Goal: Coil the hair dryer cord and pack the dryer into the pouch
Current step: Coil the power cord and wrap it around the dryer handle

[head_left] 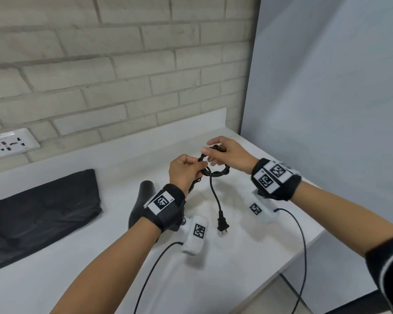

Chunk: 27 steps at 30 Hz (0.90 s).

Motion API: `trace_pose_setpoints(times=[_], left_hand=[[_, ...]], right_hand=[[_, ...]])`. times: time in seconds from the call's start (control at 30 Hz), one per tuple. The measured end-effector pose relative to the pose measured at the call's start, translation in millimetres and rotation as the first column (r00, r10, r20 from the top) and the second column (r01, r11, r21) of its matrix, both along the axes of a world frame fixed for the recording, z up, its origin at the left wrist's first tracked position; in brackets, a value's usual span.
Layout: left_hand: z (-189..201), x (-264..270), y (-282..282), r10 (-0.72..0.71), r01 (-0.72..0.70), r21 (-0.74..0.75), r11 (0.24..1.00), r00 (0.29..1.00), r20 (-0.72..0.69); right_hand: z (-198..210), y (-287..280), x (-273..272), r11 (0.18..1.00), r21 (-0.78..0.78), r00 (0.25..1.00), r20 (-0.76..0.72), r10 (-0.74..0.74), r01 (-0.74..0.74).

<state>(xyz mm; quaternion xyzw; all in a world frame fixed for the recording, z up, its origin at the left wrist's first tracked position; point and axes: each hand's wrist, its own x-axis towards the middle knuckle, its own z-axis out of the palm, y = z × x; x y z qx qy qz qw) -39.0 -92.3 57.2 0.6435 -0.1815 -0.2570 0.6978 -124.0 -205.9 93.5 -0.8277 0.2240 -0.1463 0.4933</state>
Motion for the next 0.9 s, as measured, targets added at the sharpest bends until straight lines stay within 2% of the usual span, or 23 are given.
trace_pose_setpoints(times=[0.07,0.17,0.3,0.43,0.53,0.67,0.8,0.9], left_hand=[[-1,0,1,0.004,-0.004,-0.028,1.0,1.0,0.001],[-1,3,4,-0.037,0.036,-0.034,0.999,0.999,-0.01],[3,11,10,-0.208,0.209,0.037,0.977,0.978,-0.021],[13,15,15,-0.379,0.368,0.154,0.917,0.924,0.048],[19,11,13,-0.384,0.352,0.218,0.91,0.914,0.127],[20,7,11,-0.352,0.312,0.216,0.925,0.918,0.184],[20,7,7,-0.387,0.255,0.358,0.898,0.843,0.372],[23,7,8,-0.397,0.26,0.384,0.886,0.853,0.338]], right_hand=[[0,3,12,1.0,0.01,1.0,0.017,0.023,-0.023],[-1,2,18,0.996,-0.088,1.0,0.018,0.013,-0.012],[-3,1,17,0.992,-0.118,0.996,0.075,0.043,-0.034],[-4,0,22,1.0,-0.002,0.997,0.08,0.023,-0.023],[1,5,25,1.0,-0.006,0.997,0.076,0.019,-0.019],[6,6,28,0.996,-0.089,0.998,0.064,0.026,-0.02],[6,4,27,0.994,-0.104,0.999,0.027,0.041,-0.038],[9,4,25,0.988,-0.135,0.997,-0.003,0.072,-0.071]])
